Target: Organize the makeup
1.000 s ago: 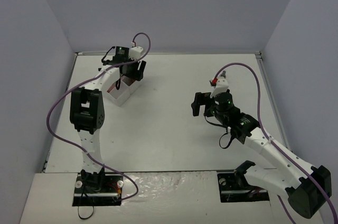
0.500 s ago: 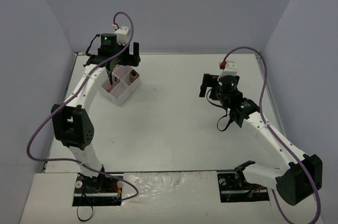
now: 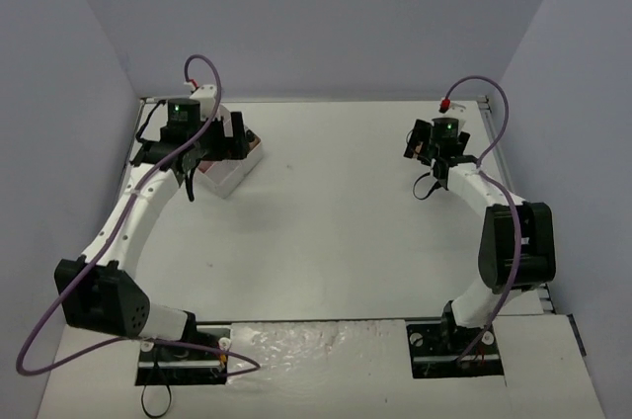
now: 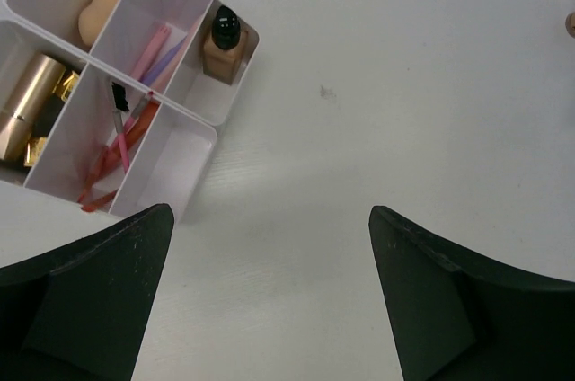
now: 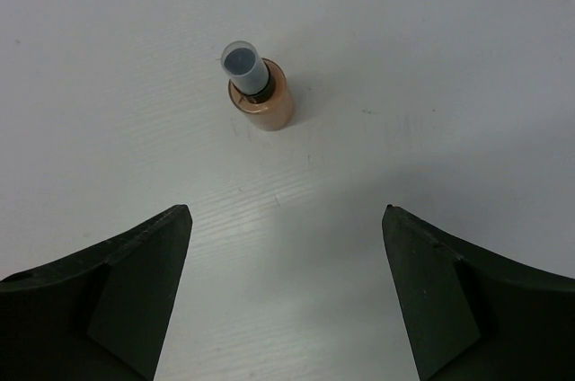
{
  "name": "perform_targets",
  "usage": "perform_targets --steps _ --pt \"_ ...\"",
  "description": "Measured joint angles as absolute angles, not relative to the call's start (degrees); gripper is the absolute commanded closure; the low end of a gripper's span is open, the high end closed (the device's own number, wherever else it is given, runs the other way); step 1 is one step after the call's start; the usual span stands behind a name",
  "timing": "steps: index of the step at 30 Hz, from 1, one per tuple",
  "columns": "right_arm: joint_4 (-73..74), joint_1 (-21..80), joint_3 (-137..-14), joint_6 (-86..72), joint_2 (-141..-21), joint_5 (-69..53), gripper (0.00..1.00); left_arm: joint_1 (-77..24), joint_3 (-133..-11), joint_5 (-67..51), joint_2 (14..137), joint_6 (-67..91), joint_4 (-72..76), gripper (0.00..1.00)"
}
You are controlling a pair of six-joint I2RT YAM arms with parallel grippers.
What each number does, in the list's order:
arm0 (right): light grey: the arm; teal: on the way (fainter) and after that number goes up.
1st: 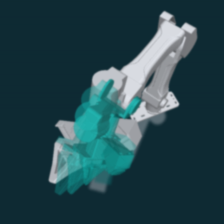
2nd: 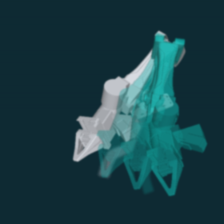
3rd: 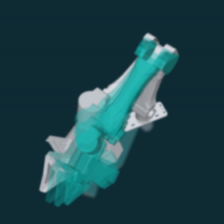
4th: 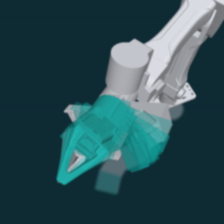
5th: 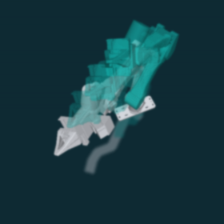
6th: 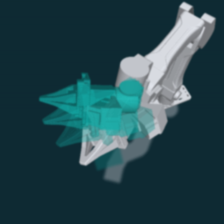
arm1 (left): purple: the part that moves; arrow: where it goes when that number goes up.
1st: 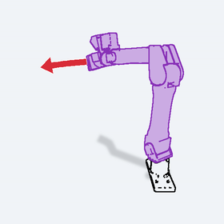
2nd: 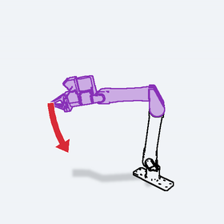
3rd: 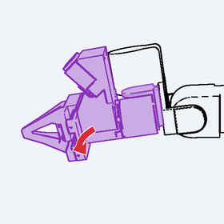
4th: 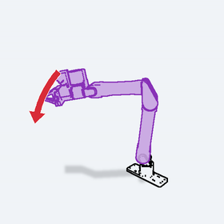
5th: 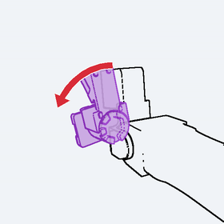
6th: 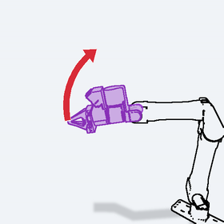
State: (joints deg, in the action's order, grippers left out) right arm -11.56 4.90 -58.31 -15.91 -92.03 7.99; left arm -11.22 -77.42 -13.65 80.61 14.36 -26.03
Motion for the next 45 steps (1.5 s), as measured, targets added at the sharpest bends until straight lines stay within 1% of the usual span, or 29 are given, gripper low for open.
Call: perform_targets --steps 3,10,15,17,21,28,31,32,34,38,42,45 --pt "-15.48 2.96 -58.61 -14.08 -96.84 5.52 0.23 -11.22 -74.19 -13.67 77.44 15.04 -27.99 0.12" --pt "-21.31 0.93 -64.09 -8.53 -107.15 -0.05 0.24 -11.22 -70.02 -13.42 72.29 15.86 -30.93 0.12" --pt "-22.57 0.78 -69.36 -5.26 -112.51 -3.51 0.25 -11.22 -68.88 -12.62 70.74 15.94 -31.94 0.12" --pt "-22.79 0.76 -71.9 -4.23 -114.58 -4.32 0.27 -11.22 -68.41 -12.15 70.41 15.98 -32.35 0.12" --pt "-22.8 0.71 -76.41 -2.78 -118.2 -5.51 0.36 -11.22 -67.76 -11.35 70.02 16.18 -32.79 0.12" --pt "-21.67 0.67 -76.92 -1.65 -119.52 -7.48 0.4 -11.22 -67.54 -10.39 69.89 17.07 -32.69 0.12" --pt "-22.04 0.67 -76.05 -1.4 -119.5 -7.81 0.46 -11.22 -66.83 -10.41 69.84 17.44 -32.09 0.12" --pt "-21.98 0.67 -75.64 -1.34 -119.5 -7.81 0.5 -11.22 -66.55 -10.41 69.84 17.56 -32.05 0.12" --pt "-21.61 0.67 -75.04 -1.28 -119.5 -7.81 0.61 -11.22 -66.04 -10.41 69.84 17.72 -32.02 0.12" --pt "-21.26 0.67 -74.83 -1.19 -119.5 -7.92 0.86 -11.22 -65.89 -10.42 69.85 17.78 -32.03 0.12" --pt "-21.29 1.09 -74.69 -0.66 -119.42 -8.15 0.97 -11.22 -65.89 -10.41 69.84 17.74 -32.08 0.12" --pt "-21.38 1.93 -73.94 -0.12 -118.84 -8.03 1.0 -11.22 -65.89 -10.41 69.84 17.72 -32.08 0.12"
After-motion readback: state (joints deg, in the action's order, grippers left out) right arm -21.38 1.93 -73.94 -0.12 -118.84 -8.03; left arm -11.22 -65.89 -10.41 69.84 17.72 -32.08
